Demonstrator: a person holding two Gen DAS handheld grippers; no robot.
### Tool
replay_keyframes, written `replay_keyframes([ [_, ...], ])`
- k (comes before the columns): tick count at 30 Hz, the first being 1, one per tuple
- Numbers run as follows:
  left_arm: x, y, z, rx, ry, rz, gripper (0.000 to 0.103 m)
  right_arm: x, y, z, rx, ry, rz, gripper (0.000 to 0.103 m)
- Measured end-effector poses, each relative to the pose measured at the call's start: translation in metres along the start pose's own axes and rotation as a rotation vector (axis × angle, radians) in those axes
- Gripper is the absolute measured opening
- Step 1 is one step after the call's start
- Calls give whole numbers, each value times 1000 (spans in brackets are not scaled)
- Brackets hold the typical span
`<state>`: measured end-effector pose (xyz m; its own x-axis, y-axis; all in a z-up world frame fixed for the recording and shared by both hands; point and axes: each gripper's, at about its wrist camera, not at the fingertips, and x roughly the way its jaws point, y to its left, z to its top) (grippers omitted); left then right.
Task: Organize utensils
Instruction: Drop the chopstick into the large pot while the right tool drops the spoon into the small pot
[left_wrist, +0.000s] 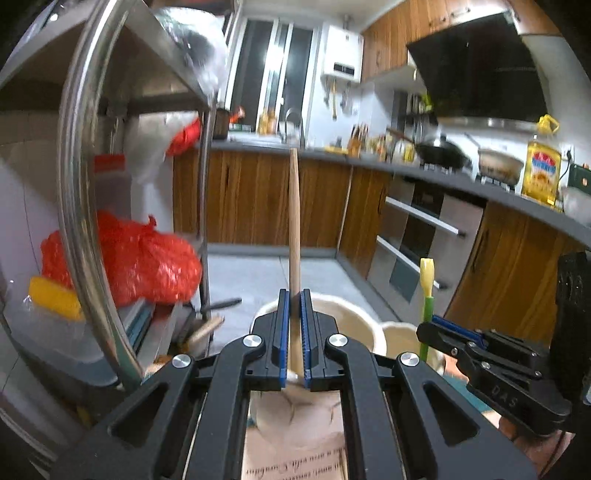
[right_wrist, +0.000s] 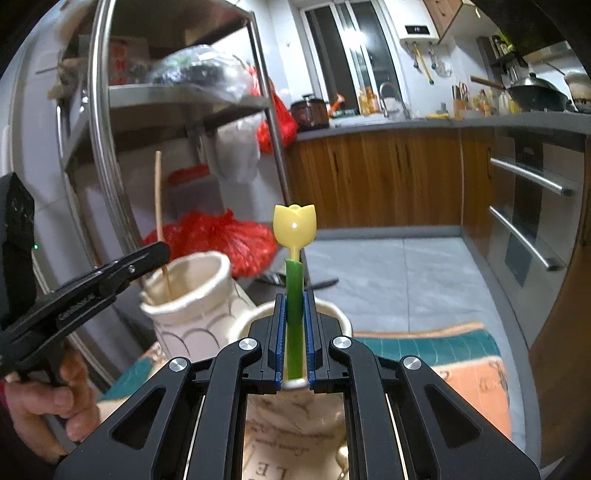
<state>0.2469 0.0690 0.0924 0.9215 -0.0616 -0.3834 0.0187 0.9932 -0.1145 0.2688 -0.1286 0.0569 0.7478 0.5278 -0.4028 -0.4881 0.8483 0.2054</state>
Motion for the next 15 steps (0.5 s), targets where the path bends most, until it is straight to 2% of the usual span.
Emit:
replay_keyframes([
  [4,9,-1,-3,20,78,-2,6,6,3,1,-6,40,-6,10],
  [9,13,-5,-1,24,97,-1,6,15,8,1,-12,82,-9,10],
  [15,14,-5,0,26,96,2,7,18,7,2,-8,91,-8,11],
])
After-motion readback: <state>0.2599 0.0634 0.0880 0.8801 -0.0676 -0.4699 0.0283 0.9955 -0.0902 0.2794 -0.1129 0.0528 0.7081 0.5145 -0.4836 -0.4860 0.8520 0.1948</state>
